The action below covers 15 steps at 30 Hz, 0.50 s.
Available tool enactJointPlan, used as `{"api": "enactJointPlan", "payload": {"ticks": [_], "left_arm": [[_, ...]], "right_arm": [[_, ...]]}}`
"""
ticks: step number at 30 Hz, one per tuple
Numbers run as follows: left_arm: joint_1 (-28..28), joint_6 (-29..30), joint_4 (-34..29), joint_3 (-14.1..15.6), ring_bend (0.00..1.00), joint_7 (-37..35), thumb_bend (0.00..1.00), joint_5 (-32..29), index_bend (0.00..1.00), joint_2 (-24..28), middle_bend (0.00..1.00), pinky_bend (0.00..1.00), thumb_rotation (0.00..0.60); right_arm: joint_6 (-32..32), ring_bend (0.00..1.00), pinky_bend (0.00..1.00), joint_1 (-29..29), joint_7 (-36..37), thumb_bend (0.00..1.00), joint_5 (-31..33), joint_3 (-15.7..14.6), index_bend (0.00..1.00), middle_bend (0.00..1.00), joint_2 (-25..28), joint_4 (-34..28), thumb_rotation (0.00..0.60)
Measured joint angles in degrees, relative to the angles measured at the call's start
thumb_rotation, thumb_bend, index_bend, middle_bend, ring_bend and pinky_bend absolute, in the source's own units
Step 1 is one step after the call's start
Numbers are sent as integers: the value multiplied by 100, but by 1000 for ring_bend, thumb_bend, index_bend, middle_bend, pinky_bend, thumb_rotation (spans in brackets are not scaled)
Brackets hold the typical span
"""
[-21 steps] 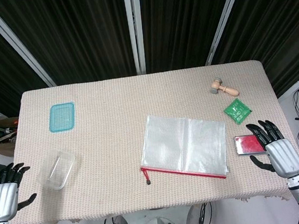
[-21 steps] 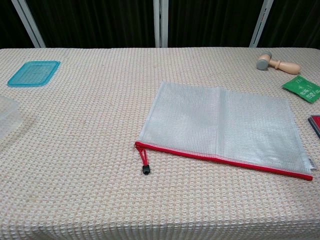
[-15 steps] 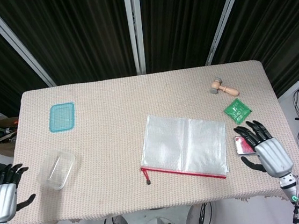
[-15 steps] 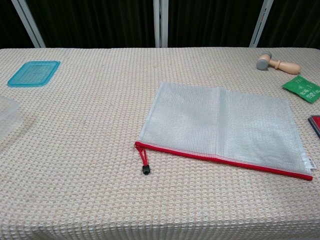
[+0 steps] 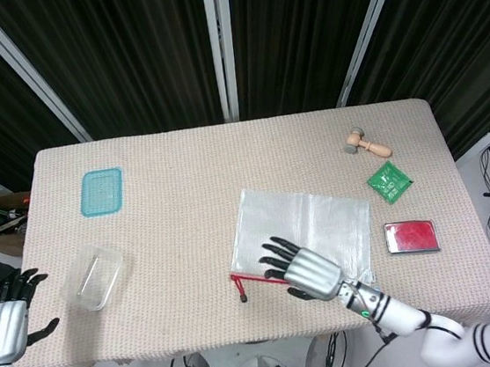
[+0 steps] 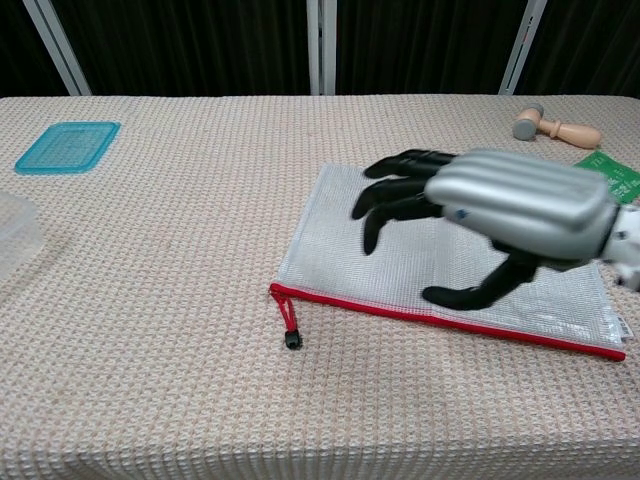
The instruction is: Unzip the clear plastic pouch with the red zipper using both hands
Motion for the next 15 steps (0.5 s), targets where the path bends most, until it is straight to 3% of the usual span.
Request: {"api": "enactJointPlan", "payload": {"ticks": [6, 15], "left_arm": [[8, -48, 104, -22, 112, -166, 0, -65, 254, -4, 180, 163, 600], [6, -150, 308, -43, 112, -391, 0, -147, 254, -59, 177, 163, 600]], "right_arm": [[-565, 0, 0, 644, -263, 328, 33, 148, 348, 179, -1050, 936, 600], [-783, 0, 0, 1124, -258, 352, 158, 153, 383, 179, -1846, 1820, 600]]}}
